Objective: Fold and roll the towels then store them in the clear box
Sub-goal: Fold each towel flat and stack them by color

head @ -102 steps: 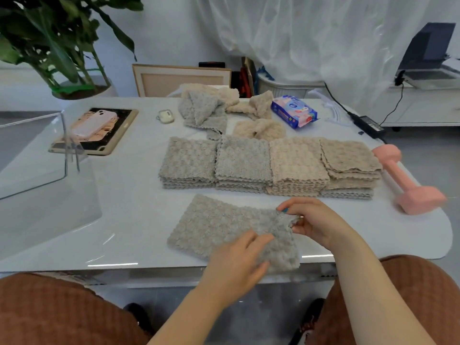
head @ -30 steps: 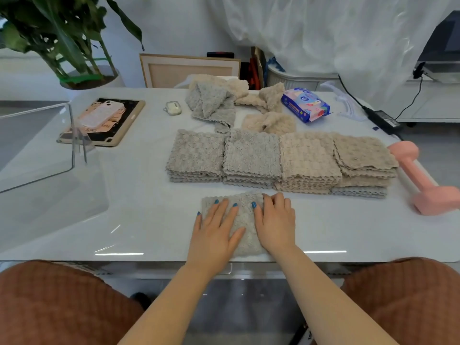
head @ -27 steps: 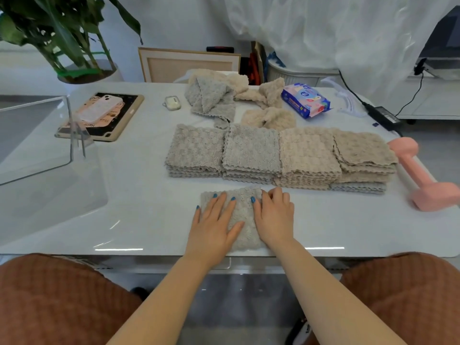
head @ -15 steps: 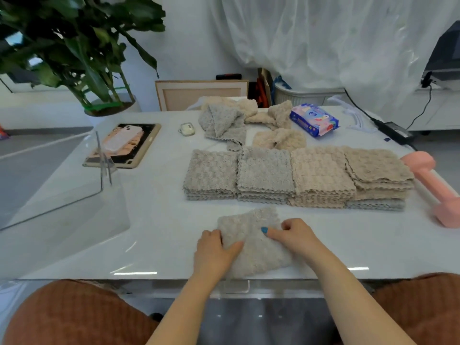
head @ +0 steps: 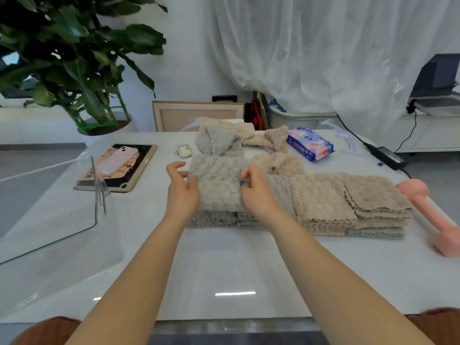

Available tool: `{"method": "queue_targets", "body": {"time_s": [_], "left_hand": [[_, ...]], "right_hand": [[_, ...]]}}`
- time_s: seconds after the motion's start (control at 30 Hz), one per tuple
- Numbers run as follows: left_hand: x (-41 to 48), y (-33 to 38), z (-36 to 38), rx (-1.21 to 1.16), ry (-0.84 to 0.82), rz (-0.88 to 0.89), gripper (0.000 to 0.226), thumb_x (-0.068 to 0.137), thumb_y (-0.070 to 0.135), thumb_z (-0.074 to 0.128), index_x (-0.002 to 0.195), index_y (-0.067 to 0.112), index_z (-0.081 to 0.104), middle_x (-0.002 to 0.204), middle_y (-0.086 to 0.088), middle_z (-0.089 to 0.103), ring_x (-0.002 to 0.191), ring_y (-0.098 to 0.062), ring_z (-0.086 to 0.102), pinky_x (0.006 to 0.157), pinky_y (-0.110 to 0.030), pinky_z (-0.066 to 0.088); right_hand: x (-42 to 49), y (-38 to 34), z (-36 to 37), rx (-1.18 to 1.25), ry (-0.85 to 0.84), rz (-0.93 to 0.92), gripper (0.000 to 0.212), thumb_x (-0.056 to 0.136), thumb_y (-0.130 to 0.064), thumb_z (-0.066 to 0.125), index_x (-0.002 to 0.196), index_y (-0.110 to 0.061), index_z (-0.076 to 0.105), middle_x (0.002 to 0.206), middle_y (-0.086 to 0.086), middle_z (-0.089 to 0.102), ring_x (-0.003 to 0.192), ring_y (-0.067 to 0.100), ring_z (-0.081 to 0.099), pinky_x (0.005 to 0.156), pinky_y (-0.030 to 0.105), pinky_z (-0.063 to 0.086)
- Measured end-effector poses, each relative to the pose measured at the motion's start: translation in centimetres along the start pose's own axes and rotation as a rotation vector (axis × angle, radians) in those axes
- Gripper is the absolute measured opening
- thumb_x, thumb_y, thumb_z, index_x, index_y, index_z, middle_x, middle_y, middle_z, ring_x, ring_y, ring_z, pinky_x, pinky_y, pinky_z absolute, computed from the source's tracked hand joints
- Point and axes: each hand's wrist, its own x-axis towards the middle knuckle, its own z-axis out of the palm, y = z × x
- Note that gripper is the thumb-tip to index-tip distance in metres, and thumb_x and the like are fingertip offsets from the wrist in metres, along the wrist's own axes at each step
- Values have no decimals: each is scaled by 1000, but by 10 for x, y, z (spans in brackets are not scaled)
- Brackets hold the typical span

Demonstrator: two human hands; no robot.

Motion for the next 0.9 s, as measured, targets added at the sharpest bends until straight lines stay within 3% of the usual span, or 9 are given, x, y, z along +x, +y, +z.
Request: {"method": "queue_targets", "body": {"time_s": [0.1, 0.13, 0.2, 0.33, 0.43, 0.57, 0.7, 0.77, 0.9], "left_hand": [[24, -23, 10, 147, 50, 113, 31, 97, 5, 38, 126, 16, 35, 118, -5, 44, 94, -19, 51, 77, -30, 39], [28, -38, 14, 221, 21, 94, 34, 95, 2, 37, 126, 15, 39, 118, -7, 41, 94, -20, 50, 79, -29, 38], [27, -72, 22, 336, -63, 0, 39, 94, -1, 35, 128, 14, 46, 115, -11, 39, 95, -28, 52, 82, -29, 38], [21, -103, 28, 428, -60, 11, 44, 96, 6, 36, 136, 20, 49, 123, -10, 41, 100, -31, 54, 85, -34, 44], [19, -105, 30, 533, -82, 15, 45, 98, 11, 35, 140, 23, 45, 131, -11, 39, 112, -31, 45, 93, -41, 42], [27, -94, 18, 620, -71, -32, 38, 98, 16, 40, 131, 29, 54, 142, -10, 33, 122, -32, 40, 98, -47, 37], [66, -50, 13, 633, 9, 64, 27, 93, 16, 48, 112, 25, 64, 129, -4, 43, 120, -25, 42, 96, -42, 33], [86, -28, 27, 630, -3, 138, 25, 92, 15, 48, 111, 23, 63, 124, -4, 47, 117, -25, 44, 94, -40, 35], [123, -13, 67, 668, -176, 222, 27, 93, 16, 48, 118, 15, 58, 123, -8, 44, 111, -27, 47, 86, -37, 43]], "right_hand": [[27, 4, 21, -147, -35, -10, 41, 83, 15, 34, 106, -12, 55, 114, 9, 41, 90, 22, 45, 71, 23, 37], [34, 12, 26, -233, -80, 19, 46, 86, 13, 36, 120, -13, 53, 124, 10, 36, 100, 24, 46, 83, 22, 39], [40, 32, 36, -455, -200, 68, 55, 86, 8, 42, 137, -13, 39, 137, 14, 27, 112, 34, 47, 100, 36, 41], [40, 56, 52, -737, -210, 41, 64, 83, 8, 44, 141, -14, 27, 141, 19, 21, 116, 42, 44, 99, 49, 42], [39, 59, 56, -822, -215, 66, 69, 85, 6, 44, 147, -14, 20, 147, 21, 15, 123, 41, 39, 103, 49, 38], [43, 48, 46, -755, -232, -12, 39, 87, 3, 48, 125, -5, 46, 140, 21, 24, 88, 34, 56, 82, 34, 46], [56, 21, 13, -836, 154, -140, 11, 84, -5, 53, 94, -10, 53, 111, 7, 39, 86, 23, 45, 59, 32, 40], [70, 15, -7, -859, 242, -134, 9, 84, -11, 54, 93, -11, 54, 111, 6, 41, 95, 24, 44, 64, 32, 41], [107, 24, -48, -956, 183, 64, 31, 84, -15, 52, 115, -14, 53, 134, 12, 36, 116, 33, 39, 90, 42, 42]]}}
